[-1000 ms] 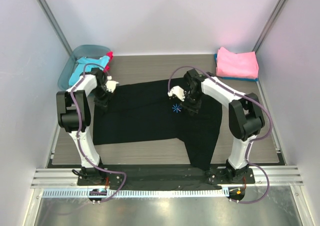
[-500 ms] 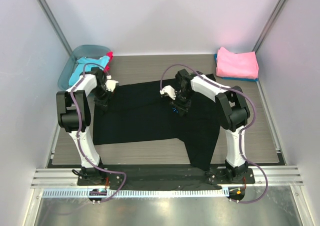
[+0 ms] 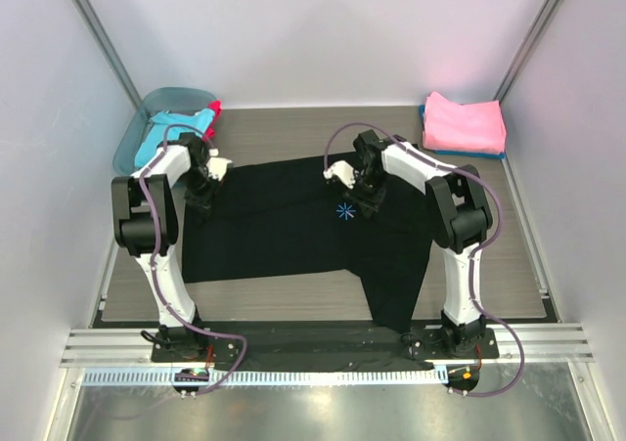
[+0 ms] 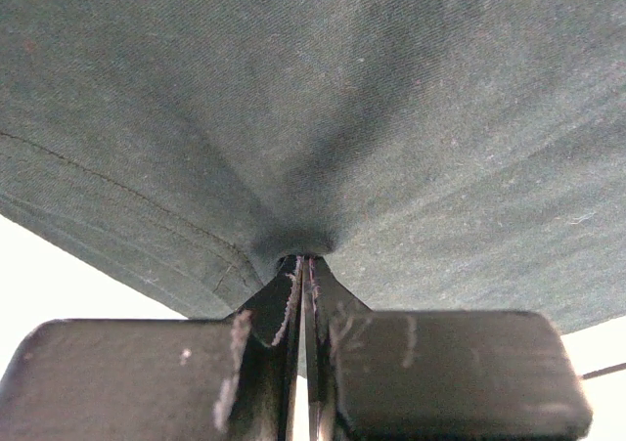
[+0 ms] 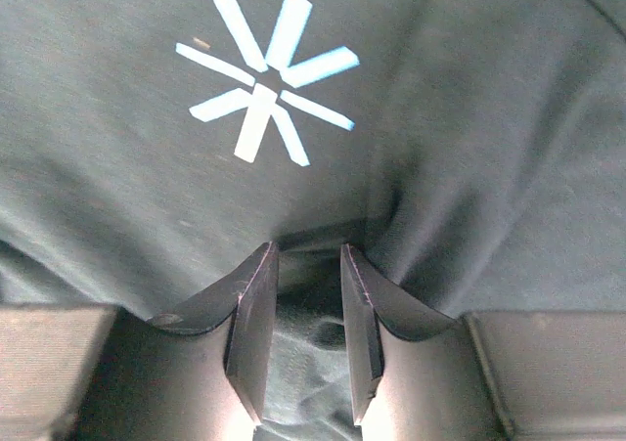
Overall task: Fold and stack the t-shirts
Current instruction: Fold the tshirt
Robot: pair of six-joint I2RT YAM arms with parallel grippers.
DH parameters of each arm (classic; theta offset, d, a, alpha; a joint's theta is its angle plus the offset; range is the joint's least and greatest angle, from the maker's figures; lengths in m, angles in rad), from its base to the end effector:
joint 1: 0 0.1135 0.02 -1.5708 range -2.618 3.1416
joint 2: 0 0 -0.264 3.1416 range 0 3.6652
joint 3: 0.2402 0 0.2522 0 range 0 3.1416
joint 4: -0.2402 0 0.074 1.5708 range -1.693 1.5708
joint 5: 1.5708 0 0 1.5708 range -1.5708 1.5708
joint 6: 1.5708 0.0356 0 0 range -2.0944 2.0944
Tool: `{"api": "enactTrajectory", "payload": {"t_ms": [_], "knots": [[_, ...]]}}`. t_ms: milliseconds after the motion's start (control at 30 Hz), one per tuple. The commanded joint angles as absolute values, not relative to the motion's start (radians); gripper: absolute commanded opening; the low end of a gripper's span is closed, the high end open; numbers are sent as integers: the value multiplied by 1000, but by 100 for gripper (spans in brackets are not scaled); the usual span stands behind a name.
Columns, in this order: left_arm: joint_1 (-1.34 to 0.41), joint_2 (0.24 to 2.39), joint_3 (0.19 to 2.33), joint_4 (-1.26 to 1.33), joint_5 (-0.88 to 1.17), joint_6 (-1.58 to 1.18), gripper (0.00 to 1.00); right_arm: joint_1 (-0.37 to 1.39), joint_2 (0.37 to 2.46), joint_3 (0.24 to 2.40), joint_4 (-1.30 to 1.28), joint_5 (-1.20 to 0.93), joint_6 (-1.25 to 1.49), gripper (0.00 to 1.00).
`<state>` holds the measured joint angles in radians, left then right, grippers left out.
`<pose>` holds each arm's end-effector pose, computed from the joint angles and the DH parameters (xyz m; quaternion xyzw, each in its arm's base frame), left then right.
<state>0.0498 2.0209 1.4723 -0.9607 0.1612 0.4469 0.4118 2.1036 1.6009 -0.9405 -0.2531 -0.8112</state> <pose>0.3817 0.0133 0.1657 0.1989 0.9762 -0.0705 0.0495 0.3735 0.1729 0.1679 -0.5749 0.8060 0.1109 0.0870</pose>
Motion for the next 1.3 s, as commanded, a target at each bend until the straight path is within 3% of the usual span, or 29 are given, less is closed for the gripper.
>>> {"api": "enactTrajectory", "payload": {"t_ms": [0, 767, 1033, 1267], "knots": [[49, 2029, 1502, -950, 183, 431, 2, 394, 2057, 1637, -927, -204, -828, 38], [48, 2049, 1514, -957, 204, 428, 1, 393, 2028, 1657, -833, -135, -870, 44], [48, 2057, 1525, -963, 206, 425, 1, 393, 2039, 1631, -842, -152, -864, 50], [48, 2054, 1523, -966, 201, 426, 1, 406, 1962, 1608, -845, -207, -884, 50]]}}
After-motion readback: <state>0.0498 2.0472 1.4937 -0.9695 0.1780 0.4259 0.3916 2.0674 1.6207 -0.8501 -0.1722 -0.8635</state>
